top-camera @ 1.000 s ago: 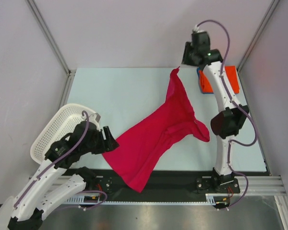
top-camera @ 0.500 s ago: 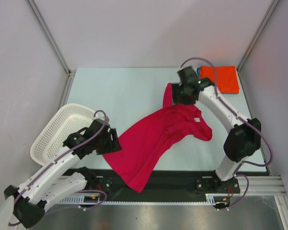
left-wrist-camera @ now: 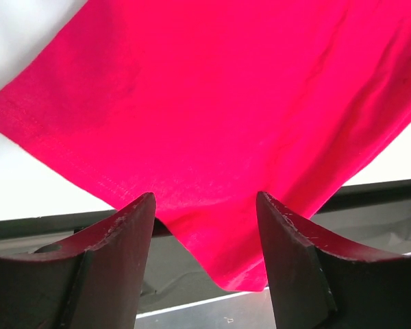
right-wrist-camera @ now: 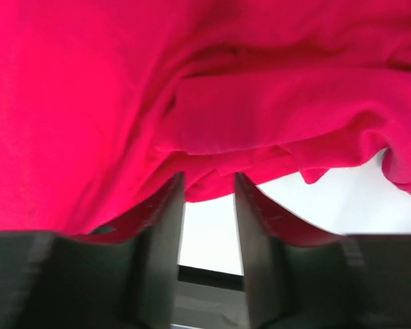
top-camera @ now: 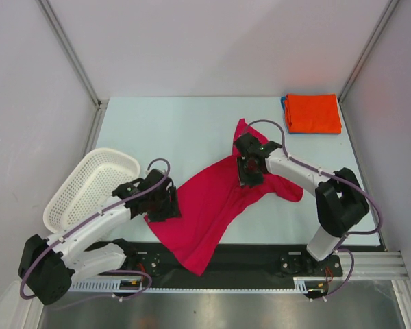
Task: Fold and stack the t-shirts
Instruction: Flatten the tshirt out
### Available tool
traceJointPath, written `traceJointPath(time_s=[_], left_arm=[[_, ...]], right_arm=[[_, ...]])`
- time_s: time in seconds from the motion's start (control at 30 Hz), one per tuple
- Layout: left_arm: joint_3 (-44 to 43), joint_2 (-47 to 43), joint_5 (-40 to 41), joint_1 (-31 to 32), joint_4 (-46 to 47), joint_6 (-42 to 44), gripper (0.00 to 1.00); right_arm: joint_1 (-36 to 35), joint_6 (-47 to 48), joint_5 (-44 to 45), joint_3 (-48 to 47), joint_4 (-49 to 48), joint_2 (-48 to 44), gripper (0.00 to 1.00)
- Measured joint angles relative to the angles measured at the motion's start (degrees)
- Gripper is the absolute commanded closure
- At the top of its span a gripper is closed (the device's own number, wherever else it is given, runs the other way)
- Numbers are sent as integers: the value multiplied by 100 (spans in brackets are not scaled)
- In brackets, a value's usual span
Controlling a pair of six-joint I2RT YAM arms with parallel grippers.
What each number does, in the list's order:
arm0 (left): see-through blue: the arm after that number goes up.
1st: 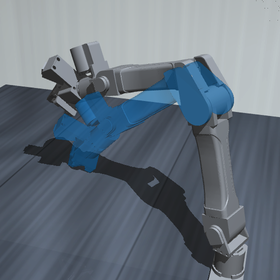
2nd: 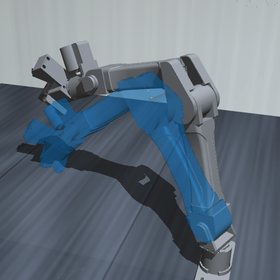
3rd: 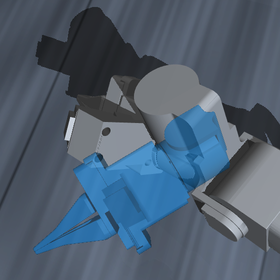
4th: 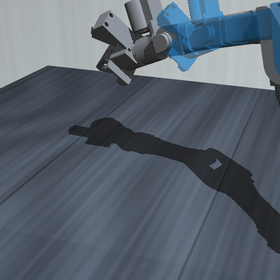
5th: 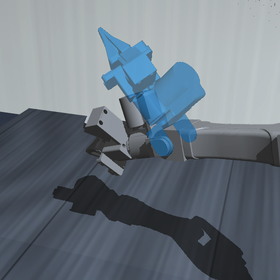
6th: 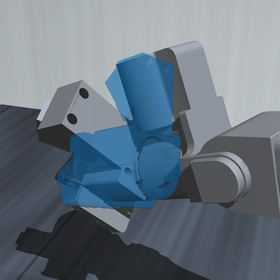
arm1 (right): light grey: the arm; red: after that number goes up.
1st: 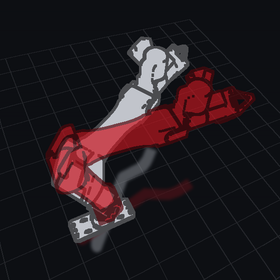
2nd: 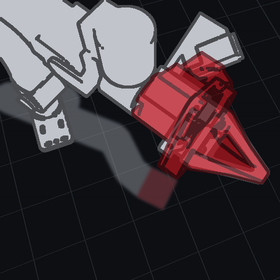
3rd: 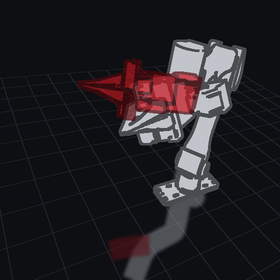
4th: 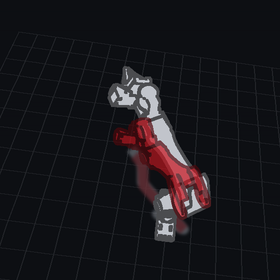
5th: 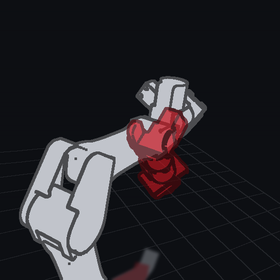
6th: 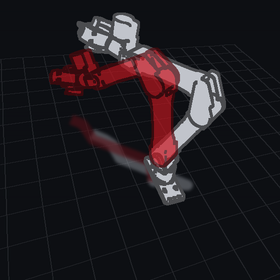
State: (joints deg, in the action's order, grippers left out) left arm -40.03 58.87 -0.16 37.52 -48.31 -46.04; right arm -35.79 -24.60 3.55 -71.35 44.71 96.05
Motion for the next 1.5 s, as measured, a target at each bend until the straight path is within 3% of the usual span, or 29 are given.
traceJointPath(time_s=[0.03,0.13,0.47,0.53,0.7,0.83,1.07,1.2,1.27,1.3,1.37,1.4,1.47,1.5], left_arm=[[13,-4,0,4,33,-7,33],[109,-26,-2,4,94,-13,33],[234,-48,-2,9,109,-46,33],[234,-48,-2,9,109,-44,33],[232,-24,-2,9,109,-39,32],[232,9,46,9,109,-33,32],[70,79,160,11,125,9,32],[-17,319,205,13,227,17,33],[-44,490,227,13,267,17,33],[-63,581,256,24,280,17,33],[-107,710,304,61,302,17,33],[-142,769,323,96,297,15,32],[-238,911,387,195,308,13,30],[-289,992,420,214,310,4,30]], right_arm=[[2,-26,2,125,-68,0,69],[0,-85,-17,345,-212,11,69],[0,-138,52,527,-590,549,65],[0,-149,74,592,-608,608,70],[-11,-170,219,608,-605,603,100],[-22,-221,387,610,-422,422,100],[205,-385,743,767,470,-1375,100],[1034,-664,780,911,1226,-2824,100],[1867,-802,719,1169,1652,-3574,100],[2354,-868,758,1287,1943,-3969,88],[3060,-916,824,1386,2402,-4590,74],[3285,-909,835,1386,2614,-4861,56],[3451,-901,800,1316,2938,-5193,50],[3475,-876,756,1270,3042,-5211,39]])
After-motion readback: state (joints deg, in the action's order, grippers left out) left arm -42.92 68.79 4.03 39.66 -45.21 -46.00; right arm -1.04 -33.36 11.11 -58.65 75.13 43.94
